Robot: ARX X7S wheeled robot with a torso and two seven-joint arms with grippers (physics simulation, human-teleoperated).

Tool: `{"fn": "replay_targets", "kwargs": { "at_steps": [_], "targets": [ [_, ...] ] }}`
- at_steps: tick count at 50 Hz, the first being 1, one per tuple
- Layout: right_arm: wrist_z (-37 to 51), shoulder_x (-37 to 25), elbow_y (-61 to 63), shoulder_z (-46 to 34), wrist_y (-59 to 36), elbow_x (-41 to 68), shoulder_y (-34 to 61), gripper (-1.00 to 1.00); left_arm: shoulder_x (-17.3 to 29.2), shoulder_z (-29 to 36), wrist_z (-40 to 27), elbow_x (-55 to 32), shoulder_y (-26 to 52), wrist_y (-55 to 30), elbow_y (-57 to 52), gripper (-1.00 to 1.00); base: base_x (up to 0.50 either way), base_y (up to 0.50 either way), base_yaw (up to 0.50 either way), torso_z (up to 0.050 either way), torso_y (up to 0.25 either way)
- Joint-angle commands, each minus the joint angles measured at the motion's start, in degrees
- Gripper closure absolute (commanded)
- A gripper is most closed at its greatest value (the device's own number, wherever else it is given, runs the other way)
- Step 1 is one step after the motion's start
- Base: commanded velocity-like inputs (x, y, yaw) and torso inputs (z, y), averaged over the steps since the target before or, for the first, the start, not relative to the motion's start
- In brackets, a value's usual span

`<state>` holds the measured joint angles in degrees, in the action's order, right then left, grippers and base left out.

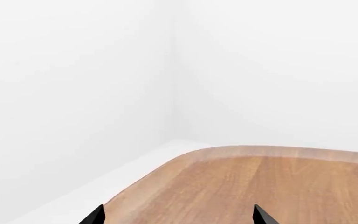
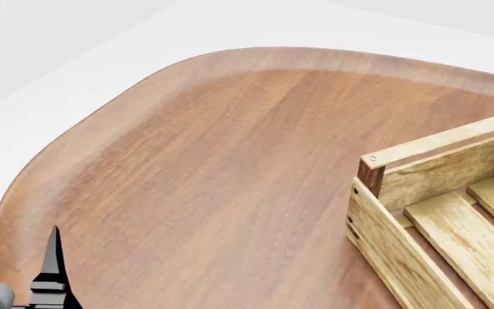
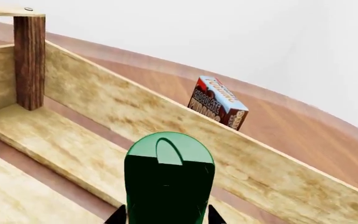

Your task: Pick up the salad dressing and put it in the tray.

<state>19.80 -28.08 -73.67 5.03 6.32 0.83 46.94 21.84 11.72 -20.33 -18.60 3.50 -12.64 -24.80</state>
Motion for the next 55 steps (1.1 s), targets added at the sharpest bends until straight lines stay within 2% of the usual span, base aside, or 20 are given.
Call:
{"fn": "replay_targets", "kwargs": {
  "at_steps": [1,34,55],
  "targets": [
    [-0.5,0.3,-1.3,1.3,-0.2,-0.6,-1.0,-1.0,0.1,0.2,-0.1,0.0,-0.1,0.3,0.3,-1.0,0.0,0.0,0.0,0.0,0.0],
    [-0.8,-0.1,-1.3,1.7,0.3,-0.8,-0.5,-1.0,0.4,0.5,-0.4,-0.2,-0.2,0.7,0.4,-1.0,0.0,0.0,0.0,0.0,0.0],
    [-0.2,-2.5,-1.3,1.7,0.4,-0.8,0.5,-1.0,0.6,0.8,-0.8,-0.4,0.0,0.3,0.0,-1.0,0.0,0.0,0.0,0.0,0.0]
  ]
}}
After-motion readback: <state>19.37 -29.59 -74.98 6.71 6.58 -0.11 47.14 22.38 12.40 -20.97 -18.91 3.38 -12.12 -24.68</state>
